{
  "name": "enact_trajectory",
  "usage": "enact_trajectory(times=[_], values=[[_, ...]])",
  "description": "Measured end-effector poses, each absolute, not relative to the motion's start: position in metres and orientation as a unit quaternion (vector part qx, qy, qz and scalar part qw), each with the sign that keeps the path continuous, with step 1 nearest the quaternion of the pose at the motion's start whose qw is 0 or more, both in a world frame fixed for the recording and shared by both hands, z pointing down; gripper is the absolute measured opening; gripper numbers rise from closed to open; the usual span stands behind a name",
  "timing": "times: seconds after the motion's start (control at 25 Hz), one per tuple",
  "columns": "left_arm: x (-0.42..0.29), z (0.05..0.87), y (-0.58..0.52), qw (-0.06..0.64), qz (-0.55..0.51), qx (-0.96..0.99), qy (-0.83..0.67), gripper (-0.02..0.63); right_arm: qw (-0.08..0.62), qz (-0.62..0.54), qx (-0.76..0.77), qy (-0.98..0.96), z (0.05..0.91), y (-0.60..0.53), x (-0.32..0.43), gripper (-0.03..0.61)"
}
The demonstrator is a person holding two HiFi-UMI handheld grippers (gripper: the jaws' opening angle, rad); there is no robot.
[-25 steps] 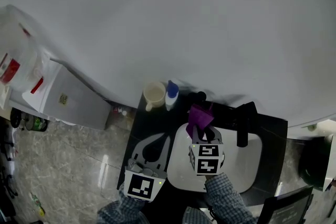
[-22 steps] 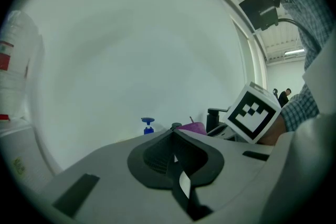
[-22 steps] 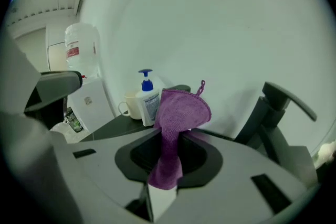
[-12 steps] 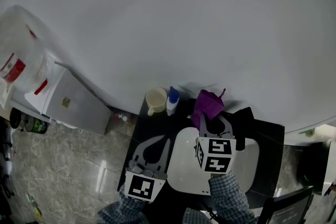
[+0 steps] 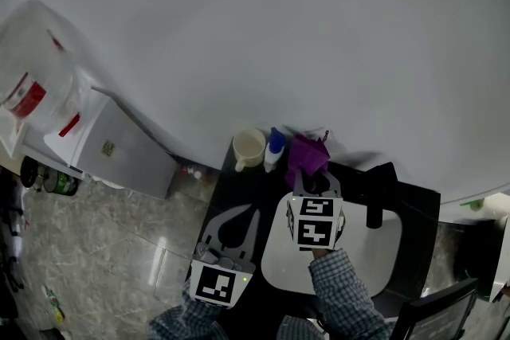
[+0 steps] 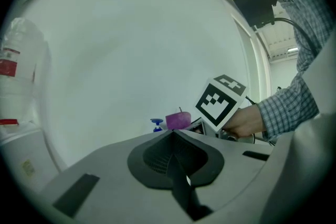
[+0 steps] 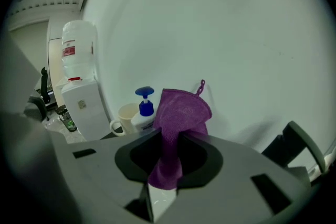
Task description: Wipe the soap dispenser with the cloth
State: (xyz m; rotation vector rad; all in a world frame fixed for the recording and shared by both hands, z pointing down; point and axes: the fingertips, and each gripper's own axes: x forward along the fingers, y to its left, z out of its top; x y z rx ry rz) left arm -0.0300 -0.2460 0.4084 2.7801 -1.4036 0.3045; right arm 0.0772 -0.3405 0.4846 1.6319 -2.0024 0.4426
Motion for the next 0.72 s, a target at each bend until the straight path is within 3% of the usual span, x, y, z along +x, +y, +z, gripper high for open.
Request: enact_trajectory(times=[0.72], values=[[-0.046,0.416,-0.244,0.013,0.105,0.882,-0.458,0.002,0.346,0.188,0.565,-0.725,0.567,-0.327,0.067,0.081]])
